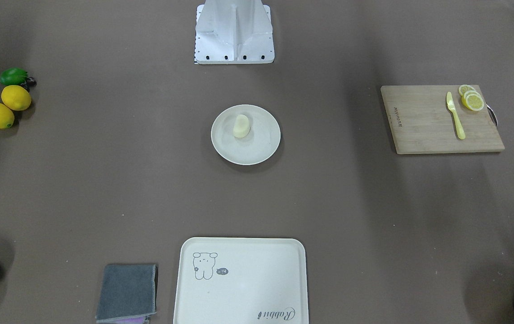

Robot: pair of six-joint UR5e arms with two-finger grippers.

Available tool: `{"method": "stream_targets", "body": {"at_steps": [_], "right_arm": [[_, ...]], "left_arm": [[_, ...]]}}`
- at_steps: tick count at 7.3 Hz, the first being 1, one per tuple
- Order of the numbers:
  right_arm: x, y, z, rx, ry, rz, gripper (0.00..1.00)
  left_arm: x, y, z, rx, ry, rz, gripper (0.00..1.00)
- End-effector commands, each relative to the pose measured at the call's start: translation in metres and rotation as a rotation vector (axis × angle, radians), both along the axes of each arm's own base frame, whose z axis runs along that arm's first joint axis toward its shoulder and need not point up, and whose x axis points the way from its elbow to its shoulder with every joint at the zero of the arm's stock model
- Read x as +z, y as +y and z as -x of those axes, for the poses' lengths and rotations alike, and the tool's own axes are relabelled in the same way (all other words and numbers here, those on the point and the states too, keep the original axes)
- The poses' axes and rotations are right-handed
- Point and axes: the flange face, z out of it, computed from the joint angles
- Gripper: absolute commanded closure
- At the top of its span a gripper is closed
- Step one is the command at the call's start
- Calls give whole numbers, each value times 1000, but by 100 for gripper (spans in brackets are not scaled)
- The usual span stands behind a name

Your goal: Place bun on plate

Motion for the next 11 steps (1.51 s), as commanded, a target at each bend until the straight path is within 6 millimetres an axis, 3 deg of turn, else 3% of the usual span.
{"method": "stream_targets", "body": {"at_steps": [1, 11], "right_arm": [[0, -1, 7, -21, 0, -1, 0], [-5, -5, 20, -54, -14, -23, 0]], "left_arm": [[-8, -1, 3, -8, -2, -19, 2], [-13, -3, 4, -9, -5, -33, 2]]}}
